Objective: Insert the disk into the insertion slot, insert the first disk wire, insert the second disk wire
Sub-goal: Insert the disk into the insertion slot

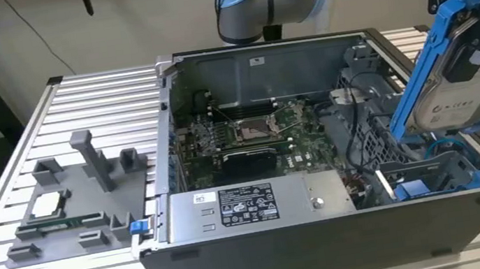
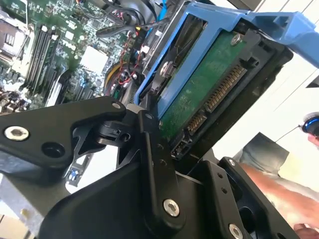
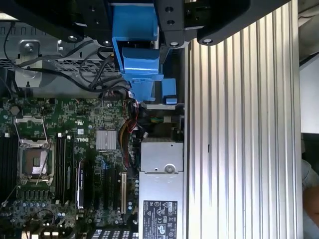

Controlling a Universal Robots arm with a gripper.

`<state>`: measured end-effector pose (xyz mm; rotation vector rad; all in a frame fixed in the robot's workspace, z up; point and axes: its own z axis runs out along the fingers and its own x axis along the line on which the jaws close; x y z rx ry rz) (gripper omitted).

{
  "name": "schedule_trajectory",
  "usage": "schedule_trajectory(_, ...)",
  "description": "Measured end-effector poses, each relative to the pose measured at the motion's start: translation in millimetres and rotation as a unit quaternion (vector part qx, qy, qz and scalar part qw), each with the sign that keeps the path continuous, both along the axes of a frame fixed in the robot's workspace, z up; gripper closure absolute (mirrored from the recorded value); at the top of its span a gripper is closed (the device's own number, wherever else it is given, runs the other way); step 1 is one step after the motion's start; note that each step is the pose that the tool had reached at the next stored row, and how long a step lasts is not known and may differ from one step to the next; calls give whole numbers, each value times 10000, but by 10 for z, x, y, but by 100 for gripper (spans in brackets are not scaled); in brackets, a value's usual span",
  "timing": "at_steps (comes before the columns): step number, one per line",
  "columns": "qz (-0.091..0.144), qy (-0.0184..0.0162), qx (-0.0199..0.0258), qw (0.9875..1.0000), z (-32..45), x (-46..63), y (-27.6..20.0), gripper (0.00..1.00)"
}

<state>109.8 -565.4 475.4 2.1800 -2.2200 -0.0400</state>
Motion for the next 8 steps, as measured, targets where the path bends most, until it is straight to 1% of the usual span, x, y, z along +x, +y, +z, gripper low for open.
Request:
schedule_trajectory(4,0,0,0,10000,-18,0,0,100)
schedule_trajectory(8,0,0,0,10000,-54,0,-6,100)
